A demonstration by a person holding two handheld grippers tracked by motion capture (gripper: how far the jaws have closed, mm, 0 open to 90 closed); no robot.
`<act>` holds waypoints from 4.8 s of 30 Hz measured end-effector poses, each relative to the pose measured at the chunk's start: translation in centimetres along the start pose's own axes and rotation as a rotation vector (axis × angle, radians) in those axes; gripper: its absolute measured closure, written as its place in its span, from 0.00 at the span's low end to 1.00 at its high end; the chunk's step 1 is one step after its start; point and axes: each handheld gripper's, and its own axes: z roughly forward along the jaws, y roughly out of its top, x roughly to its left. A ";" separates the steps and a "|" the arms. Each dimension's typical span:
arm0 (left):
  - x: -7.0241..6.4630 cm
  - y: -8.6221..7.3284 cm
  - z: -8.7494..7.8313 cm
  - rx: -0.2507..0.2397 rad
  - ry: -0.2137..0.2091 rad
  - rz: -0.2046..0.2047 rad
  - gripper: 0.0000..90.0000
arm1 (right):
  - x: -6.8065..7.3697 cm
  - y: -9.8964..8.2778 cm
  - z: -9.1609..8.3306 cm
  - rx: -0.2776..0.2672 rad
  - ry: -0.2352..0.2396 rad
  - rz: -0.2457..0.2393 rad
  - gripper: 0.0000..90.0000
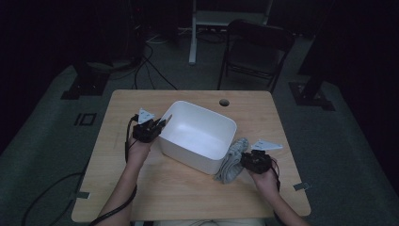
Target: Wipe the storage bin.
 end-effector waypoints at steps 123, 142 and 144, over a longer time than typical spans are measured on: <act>-0.5 -0.2 0.1 -0.017 -0.039 0.027 0.90 | 3.8 -0.6 0.3 -0.033 0.104 -0.061 0.44; -0.4 -0.2 0.2 -0.023 -0.048 0.017 0.90 | 1.8 -2.6 3.2 0.132 0.126 -0.030 0.48; -0.4 -0.2 0.1 -0.023 -0.047 0.017 0.90 | 1.5 -2.8 3.4 0.140 0.131 -0.026 0.50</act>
